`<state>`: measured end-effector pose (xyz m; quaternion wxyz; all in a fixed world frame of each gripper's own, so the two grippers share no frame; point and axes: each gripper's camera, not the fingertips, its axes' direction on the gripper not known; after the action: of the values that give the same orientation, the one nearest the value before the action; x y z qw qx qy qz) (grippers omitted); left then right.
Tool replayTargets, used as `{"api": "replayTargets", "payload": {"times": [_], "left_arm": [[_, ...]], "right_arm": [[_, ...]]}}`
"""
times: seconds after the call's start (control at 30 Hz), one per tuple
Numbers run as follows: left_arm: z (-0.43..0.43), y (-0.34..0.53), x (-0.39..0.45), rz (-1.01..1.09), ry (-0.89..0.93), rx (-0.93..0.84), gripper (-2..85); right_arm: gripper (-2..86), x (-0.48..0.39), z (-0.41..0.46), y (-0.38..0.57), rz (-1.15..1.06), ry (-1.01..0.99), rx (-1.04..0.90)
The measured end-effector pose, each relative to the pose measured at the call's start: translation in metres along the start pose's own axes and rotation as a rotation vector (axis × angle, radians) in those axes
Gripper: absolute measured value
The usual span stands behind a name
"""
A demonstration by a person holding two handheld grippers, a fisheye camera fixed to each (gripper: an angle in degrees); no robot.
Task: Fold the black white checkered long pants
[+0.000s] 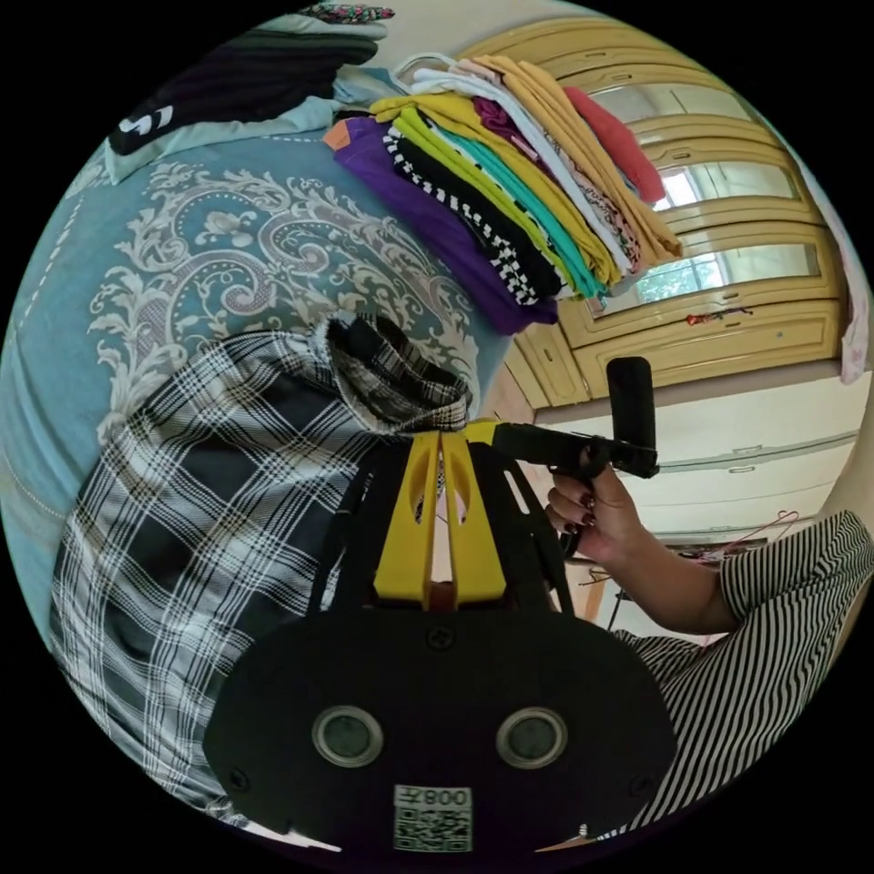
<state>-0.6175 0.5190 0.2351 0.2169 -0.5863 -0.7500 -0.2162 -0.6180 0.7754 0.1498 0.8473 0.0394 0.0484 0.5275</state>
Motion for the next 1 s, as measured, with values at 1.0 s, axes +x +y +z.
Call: {"api": "replayTargets", "payload": {"times": [1.0], "left_arm": [[-0.066,-0.135,0.105,-0.015,-0.119,-0.017,4.1]], "right_arm": [[3.9,0.088,-0.079,0.013,0.088,-0.062,0.060]]}}
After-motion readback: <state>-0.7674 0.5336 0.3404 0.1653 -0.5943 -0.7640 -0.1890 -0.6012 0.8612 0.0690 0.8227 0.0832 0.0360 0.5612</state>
